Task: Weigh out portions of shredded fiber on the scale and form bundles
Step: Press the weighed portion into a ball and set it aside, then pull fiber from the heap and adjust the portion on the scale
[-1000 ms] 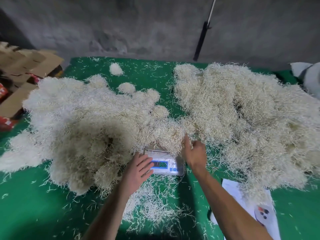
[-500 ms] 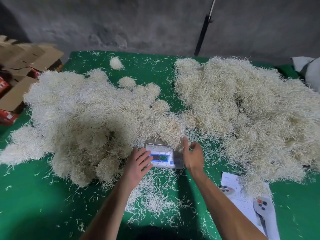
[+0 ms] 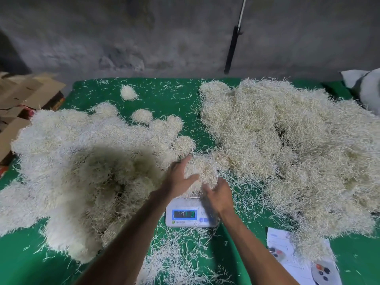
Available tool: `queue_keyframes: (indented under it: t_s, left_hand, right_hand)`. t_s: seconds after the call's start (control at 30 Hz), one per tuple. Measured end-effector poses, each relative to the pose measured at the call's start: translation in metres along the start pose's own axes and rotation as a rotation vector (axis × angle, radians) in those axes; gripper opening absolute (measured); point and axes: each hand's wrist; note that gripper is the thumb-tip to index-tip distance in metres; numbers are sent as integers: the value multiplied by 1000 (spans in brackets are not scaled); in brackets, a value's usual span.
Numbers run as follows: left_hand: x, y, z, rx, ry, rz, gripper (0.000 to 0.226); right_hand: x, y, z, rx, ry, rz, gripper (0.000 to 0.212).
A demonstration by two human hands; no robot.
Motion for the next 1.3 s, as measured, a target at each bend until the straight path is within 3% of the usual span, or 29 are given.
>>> queue_keyframes:
  t_s: [0.17, 0.27, 0.43, 0.53, 0.6, 0.73, 0.87, 0.97, 1.0, 1.07, 1.13, 1.2, 1.3]
  left_hand:
    - [-31, -18, -1, -26, -268, -54, 64]
    - [-40, -25, 1, 39, -362, 28, 50]
    - [-55, -27, 7, 65, -333, 119, 37]
    - [-61, -24, 1, 130, -415, 158, 35]
    - [-61, -19, -2, 133, -452, 161, 37]
    - [-65, -15, 5, 120, -524, 196, 47]
    - [-62, -13, 7, 91, -392, 204, 46]
    - [-54, -4, 10, 1, -294, 213, 61]
    - [-52, 0, 13, -11, -288, 231, 70]
    - [-48, 12, 14, 20, -257, 265, 91]
    - [-45, 26, 11, 44, -317, 310, 101]
    - [-42, 41, 7, 17, -348, 360, 100]
    - [-40, 68, 1, 17, -211, 398, 93]
  right_hand:
    - [13, -20, -2, 77, 5, -63, 58]
    - [28, -34, 4, 46, -79, -24, 55]
    - [65, -62, -1, -254, -590, 47, 75]
    - [100, -71, -7, -304, -969, 116, 48]
    - [140, -81, -8, -268, -1090, 177, 32]
    - [202, -98, -25, -147, -1111, 245, 46]
    - [218, -105, -27, 5, -1098, 85, 64]
    - [192, -95, -3, -70, -567, 218, 57]
    - [179, -89, 6, -79, -517, 249, 47]
    - [152, -71, 22, -80, -563, 226, 26]
    - [125, -49, 33, -75, -598, 132, 25]
    - [96, -27, 40, -40, -591, 7, 31]
    - [59, 4, 44, -14, -537, -118, 33]
Point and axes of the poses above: each hand's wrist, its own y-axis away from the middle knuckle, its own x-axis out of the back of the hand, z = x × y, and after that the axes turned 5 degrees about -z, right-handed
